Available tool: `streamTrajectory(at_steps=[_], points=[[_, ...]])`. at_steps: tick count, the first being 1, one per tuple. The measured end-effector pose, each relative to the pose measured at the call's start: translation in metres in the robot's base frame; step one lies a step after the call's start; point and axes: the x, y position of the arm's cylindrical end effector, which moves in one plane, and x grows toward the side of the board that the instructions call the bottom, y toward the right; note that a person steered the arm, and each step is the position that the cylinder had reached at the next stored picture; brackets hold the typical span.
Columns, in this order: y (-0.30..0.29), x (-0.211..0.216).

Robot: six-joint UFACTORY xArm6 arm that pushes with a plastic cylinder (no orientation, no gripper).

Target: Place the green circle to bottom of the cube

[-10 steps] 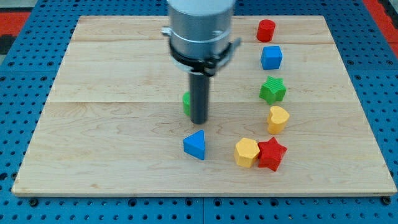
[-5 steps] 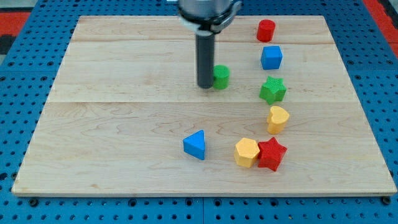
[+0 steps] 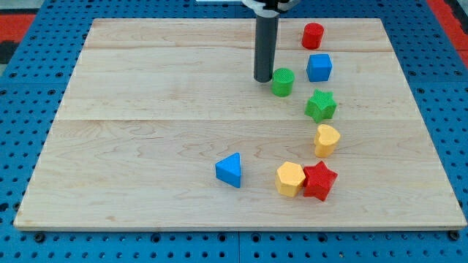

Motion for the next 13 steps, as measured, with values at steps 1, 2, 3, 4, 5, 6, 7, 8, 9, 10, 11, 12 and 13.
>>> streamTrajectory(at_steps=[1,2,3,4,5,6,7,8,9,10,11,12,13], points=[[-0.008,0.011],[0.014,0.017],[0.016,0.009],[0.013,-0.023],[0.040,-0.016],[0.046,-0.017],[0.050,-0.018],[0.018,-0.022],[0.020,-0.013],[0.044,-0.012],[0.053,-0.012],[0.069,-0.011],[0.036,-0.010]])
